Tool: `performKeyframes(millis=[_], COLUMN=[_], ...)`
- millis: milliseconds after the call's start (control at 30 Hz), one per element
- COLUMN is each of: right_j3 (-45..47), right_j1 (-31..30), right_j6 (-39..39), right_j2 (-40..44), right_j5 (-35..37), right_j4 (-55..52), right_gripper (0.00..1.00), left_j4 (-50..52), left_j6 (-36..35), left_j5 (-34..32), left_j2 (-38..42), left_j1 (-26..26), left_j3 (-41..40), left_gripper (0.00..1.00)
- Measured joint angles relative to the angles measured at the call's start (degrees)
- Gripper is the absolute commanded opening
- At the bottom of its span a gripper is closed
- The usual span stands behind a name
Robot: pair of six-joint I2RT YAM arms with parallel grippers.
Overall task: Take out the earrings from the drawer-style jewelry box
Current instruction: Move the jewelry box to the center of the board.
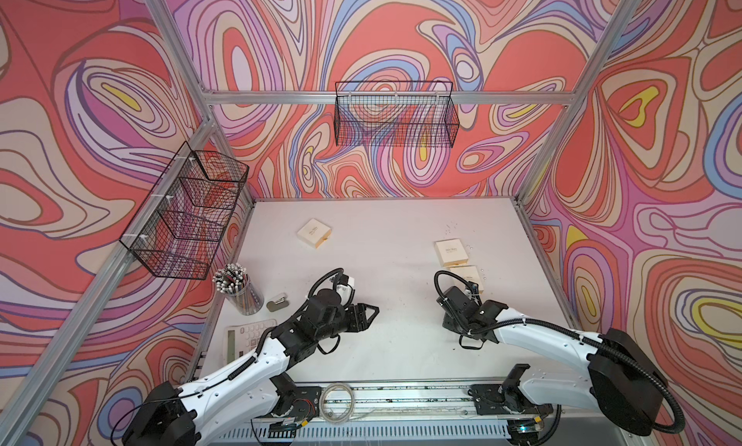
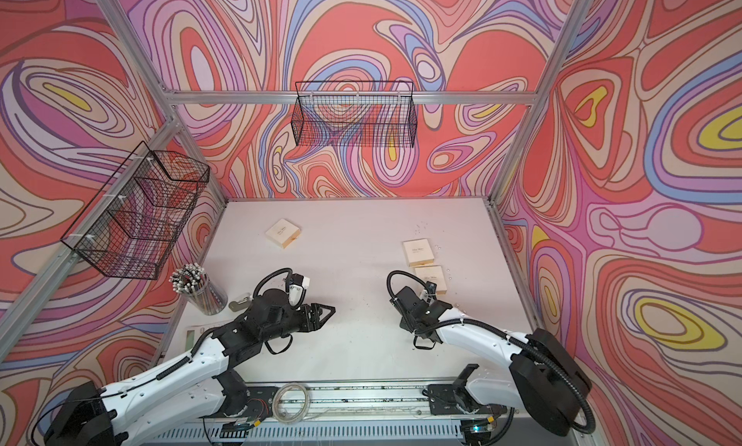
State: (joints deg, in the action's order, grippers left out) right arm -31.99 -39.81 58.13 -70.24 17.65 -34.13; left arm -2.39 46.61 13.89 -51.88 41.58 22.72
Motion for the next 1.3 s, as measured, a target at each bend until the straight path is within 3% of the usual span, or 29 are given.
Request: performKeyframes(millis=[367,567,733,833,900,1300], right_j3=[-0.3,-5.8,-11.9,-15.6,-17.9,-21.0], right_j1=[1.6,0.1,-0.4,-0.5,-0.5,-0.5], right_j6=[-3.1,-7.0,-11.3,-14.4,-16.4,-25.4], right_j2=[1.6,1.2,-2.1,-6.2,-9.2,-15.3], right_j5=[-1.2,-3.3,-6.1,-8.0,-8.9,-14.2], right_j4=[-0.9,1.3,7.7,10.9,13.2,21.4], right_gripper=[0.36,0.44,0.74,0.88,0.98,0.98], left_j4=[-0.4,3.7,11.0,13.8,15.2,20.7], left_j6=[0.1,0.0,0.6,0.6,0.1,-5.1], left_j5=[0.0,-3.5,-12.8,-17.3,-19.0,-18.8], left_j2=[-0.6,-0.8,-1.0,-2.9,-5.6,-34.0], left_j1=[0.0,0.0,-1.3,-3.3,-5.3,-21.4], left_j3=[0.0,2.4,10.5,15.8,19.0,41.6], left_gripper=[0.65,0.82,1.0,1.0,1.0,1.0])
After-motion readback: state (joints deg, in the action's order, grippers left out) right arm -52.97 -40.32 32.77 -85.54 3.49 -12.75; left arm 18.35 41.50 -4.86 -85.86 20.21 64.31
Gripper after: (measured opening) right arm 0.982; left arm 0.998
